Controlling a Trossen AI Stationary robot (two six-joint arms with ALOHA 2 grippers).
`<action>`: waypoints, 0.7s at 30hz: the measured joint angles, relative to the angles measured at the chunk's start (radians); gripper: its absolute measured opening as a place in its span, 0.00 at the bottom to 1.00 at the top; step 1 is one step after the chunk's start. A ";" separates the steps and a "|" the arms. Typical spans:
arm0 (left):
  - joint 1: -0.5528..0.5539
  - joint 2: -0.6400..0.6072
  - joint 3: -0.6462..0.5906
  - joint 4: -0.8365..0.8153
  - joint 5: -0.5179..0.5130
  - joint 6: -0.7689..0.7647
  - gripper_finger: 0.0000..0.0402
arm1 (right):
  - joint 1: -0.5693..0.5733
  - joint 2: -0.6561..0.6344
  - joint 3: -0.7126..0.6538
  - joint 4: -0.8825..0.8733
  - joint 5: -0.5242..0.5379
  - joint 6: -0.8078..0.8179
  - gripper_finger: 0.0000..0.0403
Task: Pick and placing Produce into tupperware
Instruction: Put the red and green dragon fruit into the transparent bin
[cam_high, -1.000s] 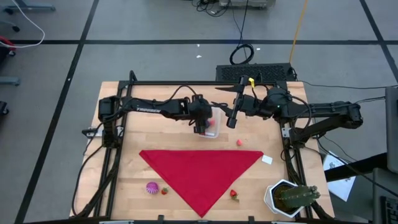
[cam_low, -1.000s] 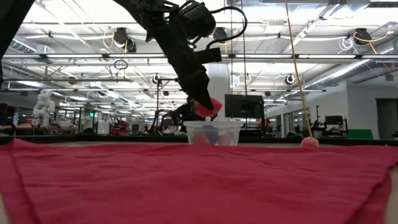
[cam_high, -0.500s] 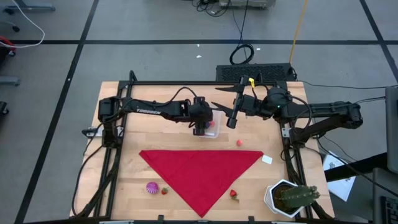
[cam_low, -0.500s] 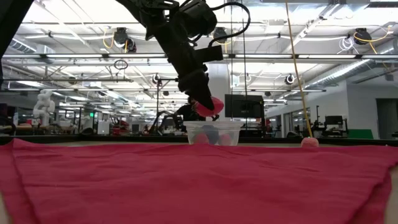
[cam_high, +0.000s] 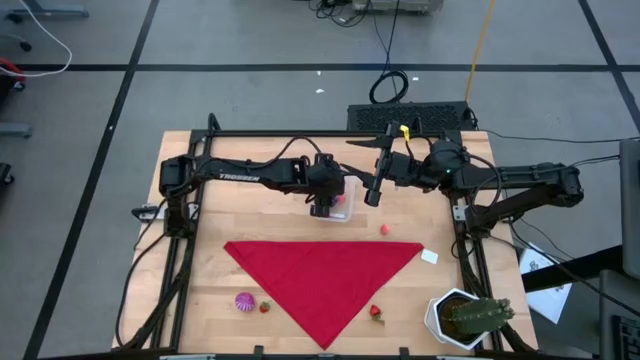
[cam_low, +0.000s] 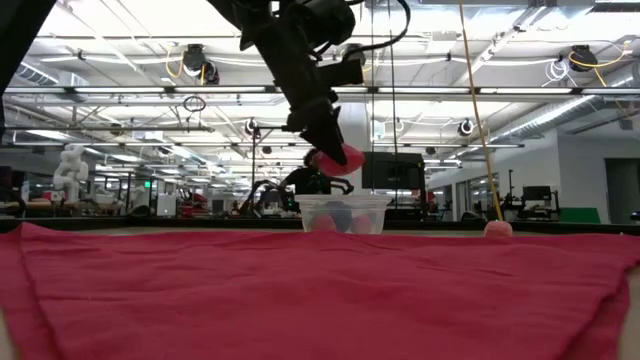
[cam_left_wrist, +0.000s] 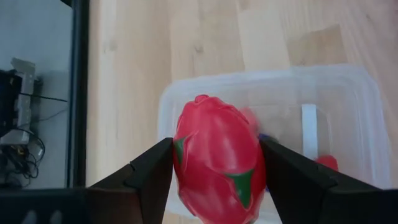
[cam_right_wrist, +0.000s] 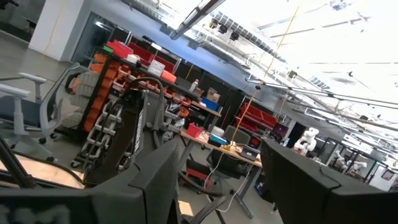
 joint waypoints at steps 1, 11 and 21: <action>-0.003 0.006 0.004 0.000 -0.001 0.009 0.57 | 0.000 0.000 0.000 0.005 0.000 0.000 0.55; -0.007 0.010 0.006 0.016 -0.004 0.046 0.57 | 0.000 0.000 0.000 0.028 0.000 -0.021 0.55; 0.012 0.074 0.006 0.025 -0.005 0.041 0.57 | 0.000 0.000 0.000 0.026 0.000 0.002 0.55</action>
